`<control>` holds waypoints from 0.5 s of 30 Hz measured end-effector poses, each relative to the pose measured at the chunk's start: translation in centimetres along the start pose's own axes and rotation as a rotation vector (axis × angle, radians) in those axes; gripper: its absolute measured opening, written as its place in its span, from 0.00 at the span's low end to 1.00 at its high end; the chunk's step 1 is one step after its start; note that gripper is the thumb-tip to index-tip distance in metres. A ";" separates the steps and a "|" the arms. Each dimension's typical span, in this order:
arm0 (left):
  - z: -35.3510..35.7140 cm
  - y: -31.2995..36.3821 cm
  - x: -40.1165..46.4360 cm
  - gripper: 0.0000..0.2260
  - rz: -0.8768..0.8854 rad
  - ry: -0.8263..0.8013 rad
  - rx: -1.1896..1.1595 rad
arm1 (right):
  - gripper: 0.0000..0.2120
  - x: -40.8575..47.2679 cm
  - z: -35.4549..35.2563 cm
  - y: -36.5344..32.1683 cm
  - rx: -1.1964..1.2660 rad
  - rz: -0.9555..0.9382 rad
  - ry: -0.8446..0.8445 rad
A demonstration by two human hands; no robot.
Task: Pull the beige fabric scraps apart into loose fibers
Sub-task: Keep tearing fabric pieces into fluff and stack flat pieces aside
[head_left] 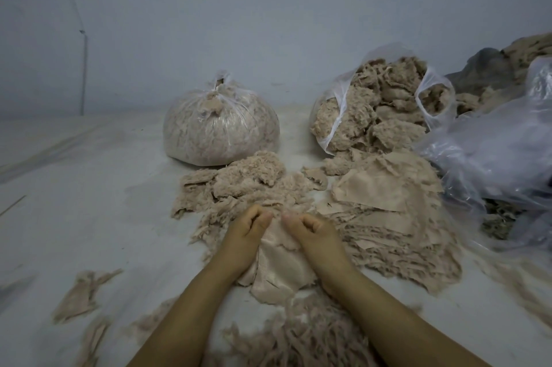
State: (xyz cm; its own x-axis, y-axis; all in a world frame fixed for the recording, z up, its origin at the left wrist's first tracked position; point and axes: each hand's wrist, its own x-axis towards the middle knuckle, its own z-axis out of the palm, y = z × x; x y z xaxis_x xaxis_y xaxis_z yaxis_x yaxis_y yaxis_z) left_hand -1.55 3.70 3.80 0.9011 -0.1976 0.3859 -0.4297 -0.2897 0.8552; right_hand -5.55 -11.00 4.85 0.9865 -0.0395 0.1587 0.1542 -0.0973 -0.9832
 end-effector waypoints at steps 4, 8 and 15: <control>0.0 0.2 0.2 0.13 -0.025 0.154 0.015 | 0.16 -0.3 -0.1 -0.1 -0.005 0.088 -0.093; -2.0 -0.5 0.4 0.14 -0.128 0.374 0.179 | 0.12 -0.2 -1.5 -0.3 0.321 0.156 -0.047; 0.7 2.3 -1.2 0.08 0.003 -0.054 0.112 | 0.12 -0.2 -0.9 0.2 0.306 0.038 -0.044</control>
State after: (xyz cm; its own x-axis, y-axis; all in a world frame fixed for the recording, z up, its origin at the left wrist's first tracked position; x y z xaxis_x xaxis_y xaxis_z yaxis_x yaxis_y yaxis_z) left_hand -3.63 2.63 5.06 0.8969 -0.2477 0.3664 -0.4386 -0.3913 0.8090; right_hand -5.75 -11.87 4.66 0.9923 0.0060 0.1236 0.1196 0.2077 -0.9708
